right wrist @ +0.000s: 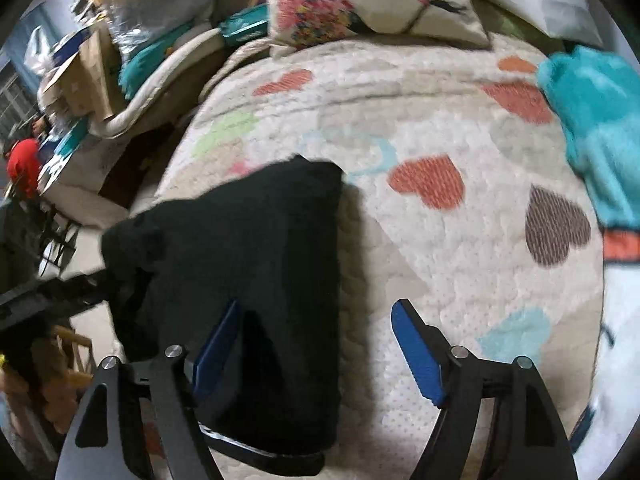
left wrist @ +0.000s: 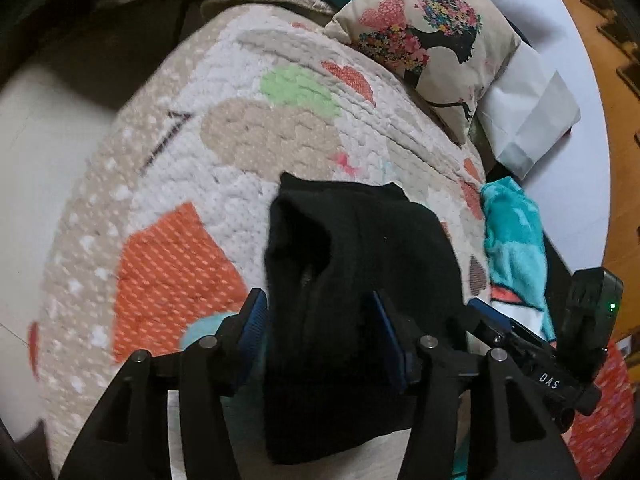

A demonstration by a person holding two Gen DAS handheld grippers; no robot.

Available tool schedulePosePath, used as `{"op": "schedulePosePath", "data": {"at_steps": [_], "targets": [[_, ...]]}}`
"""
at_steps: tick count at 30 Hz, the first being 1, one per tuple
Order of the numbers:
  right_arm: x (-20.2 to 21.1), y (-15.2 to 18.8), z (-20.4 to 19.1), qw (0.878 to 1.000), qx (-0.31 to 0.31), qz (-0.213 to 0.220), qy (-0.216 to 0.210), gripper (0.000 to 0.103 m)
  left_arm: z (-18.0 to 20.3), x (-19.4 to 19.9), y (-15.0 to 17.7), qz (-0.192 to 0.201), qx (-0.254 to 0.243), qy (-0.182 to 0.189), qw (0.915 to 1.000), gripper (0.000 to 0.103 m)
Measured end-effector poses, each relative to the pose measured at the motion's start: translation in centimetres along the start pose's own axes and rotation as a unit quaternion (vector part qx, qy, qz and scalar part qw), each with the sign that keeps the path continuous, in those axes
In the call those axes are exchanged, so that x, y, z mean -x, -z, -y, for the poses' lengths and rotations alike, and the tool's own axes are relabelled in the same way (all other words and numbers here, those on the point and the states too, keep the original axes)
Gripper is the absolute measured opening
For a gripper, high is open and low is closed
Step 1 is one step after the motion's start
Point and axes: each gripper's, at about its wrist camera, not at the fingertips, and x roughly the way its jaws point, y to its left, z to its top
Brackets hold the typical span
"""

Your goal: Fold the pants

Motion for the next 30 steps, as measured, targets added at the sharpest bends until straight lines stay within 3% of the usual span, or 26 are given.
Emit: {"op": "schedulePosePath", "data": {"at_steps": [5,8,10,12,14,16,17,21,23,30], "targets": [[-1.8,-1.5,0.5,0.998,-0.026,-0.041,-0.045,0.081,-0.2,-1.6,0.1,-0.007,0.009,0.003,0.9999,0.057],[-3.8,-1.6,1.5,0.993,-0.058,-0.051,-0.085,0.072,-0.5,-2.5,-0.1,-0.011,0.020,0.033,0.9992,0.074],[-4.6,-1.5,2.2,0.989,-0.081,-0.046,-0.113,0.072,0.2,-2.9,-0.3,-0.014,0.013,0.047,0.9987,0.091],[-5.4,-1.4,2.9,0.983,-0.107,-0.044,-0.145,0.072,1.0,-3.4,-0.3,-0.018,-0.001,0.035,0.9992,0.092],[-6.4,-1.4,3.5,0.975,-0.129,-0.048,-0.175,0.072,1.8,-3.6,-0.4,-0.021,-0.017,0.015,0.9995,0.085],[-6.7,-1.3,3.9,0.970,-0.144,-0.041,-0.192,0.072,2.0,-3.5,-0.6,-0.023,-0.028,0.001,0.9993,0.044],[-6.7,-1.4,4.0,0.968,-0.152,-0.038,-0.196,0.069,2.0,-3.4,-0.8,-0.026,-0.028,0.010,0.9992,0.040],[-6.2,-1.4,3.7,0.969,-0.153,-0.028,-0.192,0.046,2.8,-2.7,-1.2,-0.017,-0.041,0.015,0.9989,0.038],[-5.4,-1.8,3.0,0.973,-0.137,-0.015,-0.183,0.041,3.5,-2.4,-1.7,-0.007,-0.053,0.012,0.9985,0.038],[-3.5,-5.5,2.4,0.978,-0.114,0.033,-0.172,0.036,4.6,-3.3,-5.7,0.014,-0.054,0.016,0.9983,0.038]]}}
